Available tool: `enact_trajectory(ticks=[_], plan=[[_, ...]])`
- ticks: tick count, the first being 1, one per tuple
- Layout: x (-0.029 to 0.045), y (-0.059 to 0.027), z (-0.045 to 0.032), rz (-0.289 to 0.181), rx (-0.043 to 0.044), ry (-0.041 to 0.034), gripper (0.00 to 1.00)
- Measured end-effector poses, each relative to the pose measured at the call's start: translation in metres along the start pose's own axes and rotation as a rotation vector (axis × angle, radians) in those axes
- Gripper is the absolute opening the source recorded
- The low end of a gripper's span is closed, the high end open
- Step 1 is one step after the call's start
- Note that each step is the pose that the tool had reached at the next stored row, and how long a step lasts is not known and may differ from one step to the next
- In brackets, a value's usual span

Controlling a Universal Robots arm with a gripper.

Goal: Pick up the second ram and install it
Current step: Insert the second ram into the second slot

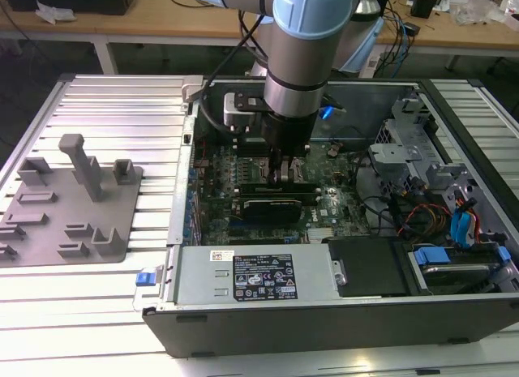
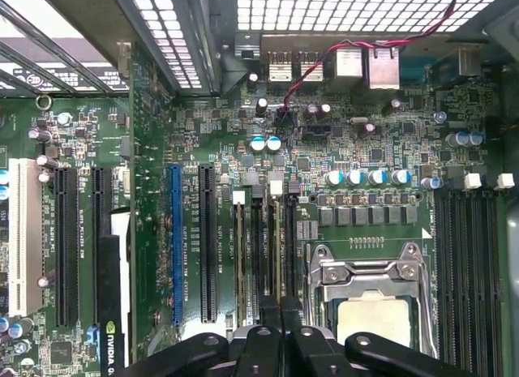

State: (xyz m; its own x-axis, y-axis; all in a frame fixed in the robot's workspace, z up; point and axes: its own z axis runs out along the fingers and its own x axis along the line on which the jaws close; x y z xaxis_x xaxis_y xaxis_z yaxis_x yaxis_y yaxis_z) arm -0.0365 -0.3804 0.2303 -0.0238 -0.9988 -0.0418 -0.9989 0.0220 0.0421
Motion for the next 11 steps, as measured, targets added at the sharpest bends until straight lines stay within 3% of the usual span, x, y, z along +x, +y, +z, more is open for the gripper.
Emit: enact_trajectory(ticks=[11], plan=[[0.0002,-0.0001,0.0041,0.0,0.0,-0.0001,0.09]])
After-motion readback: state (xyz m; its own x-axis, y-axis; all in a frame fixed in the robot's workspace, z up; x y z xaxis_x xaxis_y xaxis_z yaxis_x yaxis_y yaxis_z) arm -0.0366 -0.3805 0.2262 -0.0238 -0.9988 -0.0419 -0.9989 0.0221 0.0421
